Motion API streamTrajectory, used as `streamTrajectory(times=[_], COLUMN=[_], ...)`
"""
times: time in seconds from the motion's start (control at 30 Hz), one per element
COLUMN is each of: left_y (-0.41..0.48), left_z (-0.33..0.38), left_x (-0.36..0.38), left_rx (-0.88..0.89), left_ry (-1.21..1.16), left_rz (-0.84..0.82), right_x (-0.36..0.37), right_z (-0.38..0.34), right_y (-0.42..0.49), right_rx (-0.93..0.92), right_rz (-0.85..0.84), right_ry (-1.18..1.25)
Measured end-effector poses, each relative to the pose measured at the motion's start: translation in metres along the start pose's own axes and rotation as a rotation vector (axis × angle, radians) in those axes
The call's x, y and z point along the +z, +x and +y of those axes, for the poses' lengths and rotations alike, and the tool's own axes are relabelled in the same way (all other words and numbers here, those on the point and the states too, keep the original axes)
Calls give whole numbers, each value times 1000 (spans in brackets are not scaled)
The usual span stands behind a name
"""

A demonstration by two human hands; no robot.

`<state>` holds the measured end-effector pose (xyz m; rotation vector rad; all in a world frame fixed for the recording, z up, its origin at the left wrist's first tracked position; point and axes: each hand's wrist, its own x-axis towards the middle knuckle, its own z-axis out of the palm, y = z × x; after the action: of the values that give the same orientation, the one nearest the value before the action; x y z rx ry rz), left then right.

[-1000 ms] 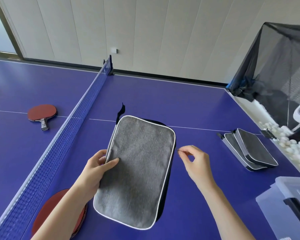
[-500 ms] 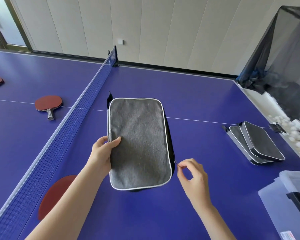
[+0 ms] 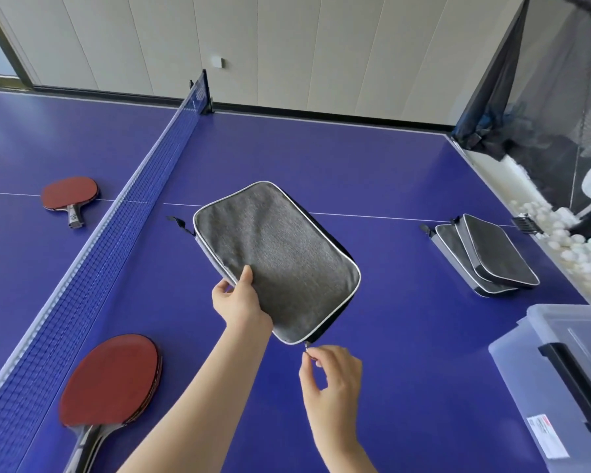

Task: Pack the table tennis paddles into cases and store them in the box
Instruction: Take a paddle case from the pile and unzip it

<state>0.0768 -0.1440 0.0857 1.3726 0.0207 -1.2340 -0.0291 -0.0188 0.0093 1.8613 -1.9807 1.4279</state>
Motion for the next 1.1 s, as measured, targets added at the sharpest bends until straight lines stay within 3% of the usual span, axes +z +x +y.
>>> streamTrajectory(times=[0.27,0.47,0.6,0.67,0.83,0.9,1.0,1.1], left_y=[-17,-9,-3,-4,-4,0,9,11], left_z=[-18,-17,-15,-18,-28,-34,-45,-59], left_x=[7,-15,-45,-61,-83,-87,-90,-86], left_rx=[35,105,118,71,-128,-158,-104,197], left_ry=[-23,22,107,167,345,396,506,957], left_rz=[40,-62,-161,-256,-467,-474,-419,-229], right_x=[15,-2,-30,-37,-45,-52,-52,-47], right_z=[-16,-3,24,39,53,49,48,48], right_y=[-7,-6,20,42,73,68,54,42], right_rx=[58,37,341,565,1104,1179,1190,1166], right_rz=[-28,-99,7,-42,-618,-740,-687,-576], right_ry=[-34,70,296,389,828,947,999,967])
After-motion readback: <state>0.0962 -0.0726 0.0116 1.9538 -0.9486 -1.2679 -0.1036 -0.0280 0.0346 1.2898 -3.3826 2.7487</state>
